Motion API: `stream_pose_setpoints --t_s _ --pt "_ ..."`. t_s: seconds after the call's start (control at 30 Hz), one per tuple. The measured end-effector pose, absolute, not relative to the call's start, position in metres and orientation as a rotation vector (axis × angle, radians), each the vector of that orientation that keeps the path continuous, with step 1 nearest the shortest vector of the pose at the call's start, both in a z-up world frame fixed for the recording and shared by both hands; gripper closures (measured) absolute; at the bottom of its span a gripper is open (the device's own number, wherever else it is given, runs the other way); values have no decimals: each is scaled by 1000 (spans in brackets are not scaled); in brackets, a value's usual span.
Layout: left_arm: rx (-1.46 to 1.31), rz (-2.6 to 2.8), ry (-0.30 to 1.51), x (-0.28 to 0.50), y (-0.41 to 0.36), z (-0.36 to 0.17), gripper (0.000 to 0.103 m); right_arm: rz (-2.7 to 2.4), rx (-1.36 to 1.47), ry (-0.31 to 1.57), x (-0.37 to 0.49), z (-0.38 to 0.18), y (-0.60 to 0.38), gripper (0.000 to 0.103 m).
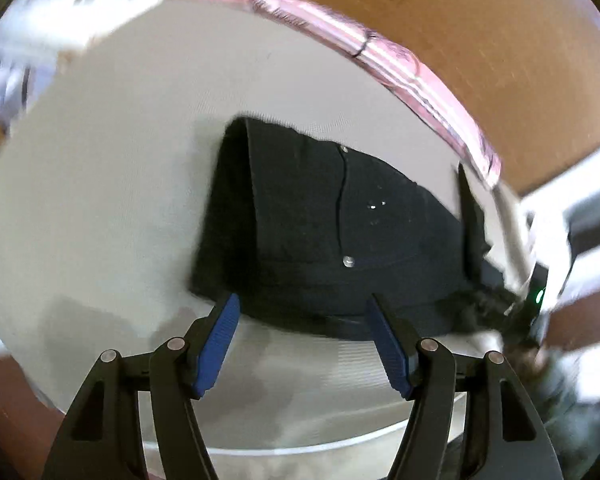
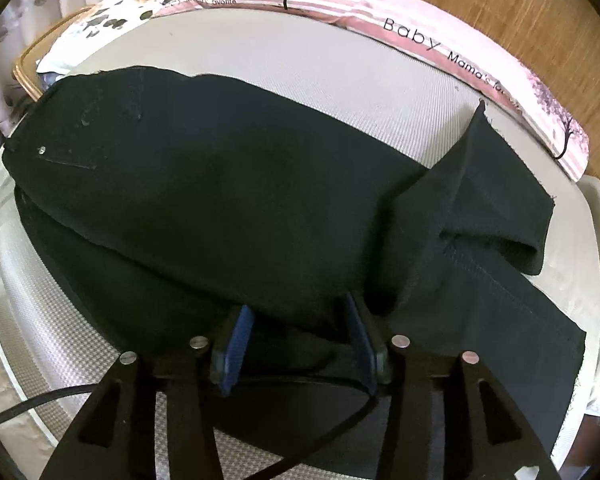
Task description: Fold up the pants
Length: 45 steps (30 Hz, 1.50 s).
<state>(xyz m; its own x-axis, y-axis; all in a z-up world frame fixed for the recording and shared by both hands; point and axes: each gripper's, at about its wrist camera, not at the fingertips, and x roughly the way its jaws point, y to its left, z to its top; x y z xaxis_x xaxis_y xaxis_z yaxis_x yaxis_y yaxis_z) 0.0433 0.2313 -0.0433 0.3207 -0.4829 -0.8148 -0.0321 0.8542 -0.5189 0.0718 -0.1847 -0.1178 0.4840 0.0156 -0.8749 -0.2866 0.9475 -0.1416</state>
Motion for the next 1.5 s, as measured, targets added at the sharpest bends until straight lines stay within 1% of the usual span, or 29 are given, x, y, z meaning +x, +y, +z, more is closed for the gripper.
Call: stream_pose_setpoints --t_s 0.1,0.13,0.2,0.27,0.4,0.43,0.47,0.57,0.67,0.87,0.93,1.0,1.2,1.27,1.3,1.33,1.37,1.4,1.43,1.5 --pt "-615 -278 1297 44 220 -66 37 185 -273 1018 64 -107 -186 57" --pt "-638 -254 1315 45 216 -74 38 186 -268 1009 61 -104 -187 55" --pt "-669 -222 1301 45 215 -82 39 187 -251 988 56 -98 -190 49" --pt "-721 -168 1271 46 220 -85 41 187 -218 973 53 -93 -198 48" --pt "-843 -112 1208 48 235 -88 42 161 -53 970 55 -88 -226 48" --pt "-857 -98 1200 48 237 -89 45 141 -17 971 55 -87 -234 48" --pt "-857 -85 1198 48 239 -90 50 114 8 969 57 -87 -241 48" --pt "-850 -63 1185 47 241 -93 57 63 49 962 69 -85 -254 48" --pt "-848 -55 1168 50 240 -95 62 16 90 961 86 -83 -259 48" --pt "-834 -55 1157 48 239 -95 66 10 261 976 141 -89 -275 49" --pt "-829 -54 1156 49 239 -95 68 -20 294 985 160 -93 -283 51" --pt "-825 -53 1155 50 239 -96 69 -49 296 997 176 -95 -288 54" --pt "-810 -46 1160 53 240 -96 71 -107 325 1042 222 -105 -298 55" --pt "-801 -44 1159 55 238 -94 72 -117 343 1066 232 -111 -301 63" --pt "-799 -41 1160 56 237 -94 73 -121 355 1083 236 -115 -303 74" --pt "-798 -40 1159 57 236 -93 75 -121 366 1092 238 -117 -304 94" --pt "-794 -41 1159 58 236 -92 78 -123 377 1096 237 -117 -306 101" --pt "-788 -42 1160 60 236 -91 80 -127 383 1083 234 -115 -308 99" --pt "-784 -43 1161 61 235 -89 83 -135 372 1065 229 -109 -309 99" --pt "-766 -52 1148 65 234 -82 84 -149 357 1023 215 -96 -313 100"
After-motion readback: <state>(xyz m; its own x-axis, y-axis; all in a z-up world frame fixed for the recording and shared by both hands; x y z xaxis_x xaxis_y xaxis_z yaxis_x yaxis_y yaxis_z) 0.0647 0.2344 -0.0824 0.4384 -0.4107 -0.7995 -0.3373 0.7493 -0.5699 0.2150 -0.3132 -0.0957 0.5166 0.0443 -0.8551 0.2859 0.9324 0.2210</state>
